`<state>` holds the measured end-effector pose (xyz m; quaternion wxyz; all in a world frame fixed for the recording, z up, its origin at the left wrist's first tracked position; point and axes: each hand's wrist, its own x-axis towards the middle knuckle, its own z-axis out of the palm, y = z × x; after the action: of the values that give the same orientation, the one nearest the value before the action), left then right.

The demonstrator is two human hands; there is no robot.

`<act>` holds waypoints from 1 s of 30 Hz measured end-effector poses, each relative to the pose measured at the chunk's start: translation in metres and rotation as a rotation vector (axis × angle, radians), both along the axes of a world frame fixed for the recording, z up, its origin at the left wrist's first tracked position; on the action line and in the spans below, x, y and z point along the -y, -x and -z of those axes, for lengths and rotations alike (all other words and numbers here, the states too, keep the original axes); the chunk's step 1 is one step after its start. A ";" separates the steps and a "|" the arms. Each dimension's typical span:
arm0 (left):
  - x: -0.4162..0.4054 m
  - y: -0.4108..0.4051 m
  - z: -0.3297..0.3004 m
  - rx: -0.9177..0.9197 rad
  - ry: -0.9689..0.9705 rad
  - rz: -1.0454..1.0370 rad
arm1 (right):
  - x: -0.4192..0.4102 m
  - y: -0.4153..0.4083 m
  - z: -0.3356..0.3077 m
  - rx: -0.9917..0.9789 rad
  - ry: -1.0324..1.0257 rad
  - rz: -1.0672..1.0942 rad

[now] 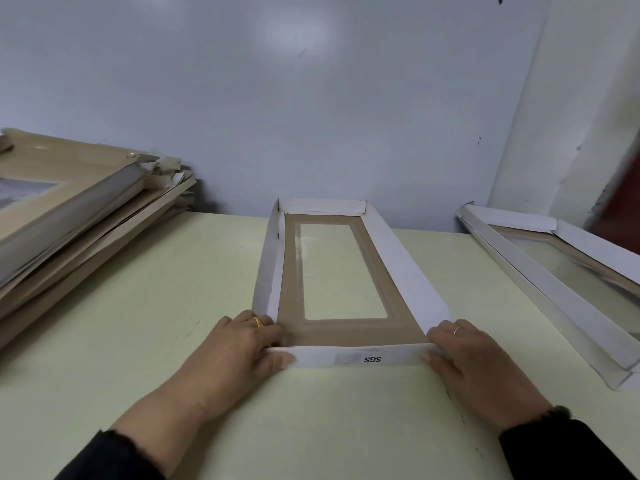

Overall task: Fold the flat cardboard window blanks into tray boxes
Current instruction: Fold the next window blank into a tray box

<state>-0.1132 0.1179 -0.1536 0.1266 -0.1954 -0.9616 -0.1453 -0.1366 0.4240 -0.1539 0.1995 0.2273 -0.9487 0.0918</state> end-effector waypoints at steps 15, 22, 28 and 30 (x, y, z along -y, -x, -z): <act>0.001 0.004 0.001 0.139 -0.330 -0.037 | 0.004 0.002 -0.003 0.125 0.007 0.016; -0.011 0.000 0.000 0.136 -0.372 -0.030 | 0.013 -0.001 -0.008 -0.223 -0.140 0.106; -0.036 -0.007 0.002 0.081 -0.270 0.088 | 0.061 -0.021 0.002 -0.207 -0.068 -0.073; -0.043 -0.010 0.002 0.080 -0.332 0.190 | 0.074 -0.026 0.004 -0.185 -0.050 -0.115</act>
<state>-0.1031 0.1610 -0.1555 0.1045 -0.2557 -0.9060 -0.3208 -0.1103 0.3500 -0.1575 0.2749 0.2939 -0.9136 0.0578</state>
